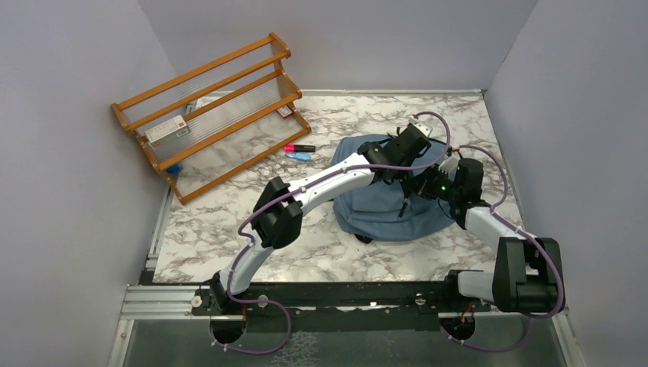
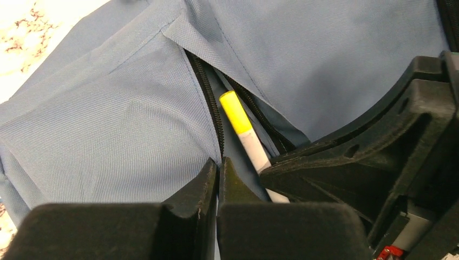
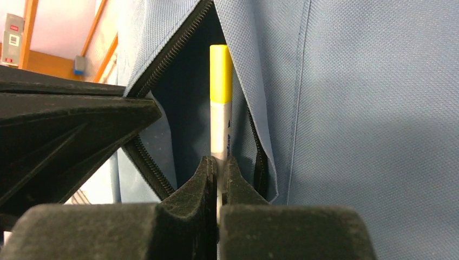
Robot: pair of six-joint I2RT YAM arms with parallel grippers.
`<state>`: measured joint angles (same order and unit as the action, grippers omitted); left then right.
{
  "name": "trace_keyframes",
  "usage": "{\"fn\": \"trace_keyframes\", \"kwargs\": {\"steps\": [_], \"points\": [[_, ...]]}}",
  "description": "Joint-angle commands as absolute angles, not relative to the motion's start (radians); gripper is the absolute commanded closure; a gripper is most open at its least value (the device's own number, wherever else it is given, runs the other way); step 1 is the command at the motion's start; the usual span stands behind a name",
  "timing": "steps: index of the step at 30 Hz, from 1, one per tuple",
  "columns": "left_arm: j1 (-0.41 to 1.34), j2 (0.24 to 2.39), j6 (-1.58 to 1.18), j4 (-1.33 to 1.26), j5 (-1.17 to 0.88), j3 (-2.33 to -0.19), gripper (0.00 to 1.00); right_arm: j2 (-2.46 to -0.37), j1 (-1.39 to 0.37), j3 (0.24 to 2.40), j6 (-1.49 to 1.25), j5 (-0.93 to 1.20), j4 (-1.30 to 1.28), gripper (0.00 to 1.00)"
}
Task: Pack the student bag
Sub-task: Place the stationery in the student bag.
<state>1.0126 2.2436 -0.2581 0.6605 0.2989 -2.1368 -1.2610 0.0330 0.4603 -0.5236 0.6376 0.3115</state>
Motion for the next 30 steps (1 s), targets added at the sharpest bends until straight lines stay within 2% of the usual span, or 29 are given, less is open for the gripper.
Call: {"fn": "trace_keyframes", "kwargs": {"steps": [1, 9, 13, 15, 18, 23, 30], "points": [[1.017, 2.226, -0.231, 0.627, 0.287, -2.194, 1.00, -1.286, 0.023, 0.512, -0.506, 0.678, 0.175, 0.99], [1.028, 2.240, -0.194, 0.626, 0.270, -2.203, 1.00, -1.357, 0.000, 0.560, -0.528, 0.817, 0.192, 0.96], [1.028, 2.240, -0.192, 0.627, 0.259, -2.199, 1.00, -1.387, -0.032, 0.582, -0.566, 0.951, 0.287, 0.88], [1.028, 2.239, -0.193, 0.627, 0.260, -2.195, 1.00, -1.393, -0.032, 0.589, -0.582, 0.974, 0.317, 0.80], [1.028, 2.234, -0.198, 0.627, 0.270, -2.181, 0.99, -1.372, -0.032, 0.608, -0.550, 0.915, 0.246, 0.72], [1.028, 2.220, -0.202, 0.627, 0.279, -2.152, 0.91, -1.271, -0.032, 0.622, -0.493, 0.740, 0.110, 0.63], [1.027, 2.215, -0.208, 0.626, 0.287, -2.140, 0.83, -1.157, -0.032, 0.638, -0.473, 0.600, 0.003, 0.57]]}}
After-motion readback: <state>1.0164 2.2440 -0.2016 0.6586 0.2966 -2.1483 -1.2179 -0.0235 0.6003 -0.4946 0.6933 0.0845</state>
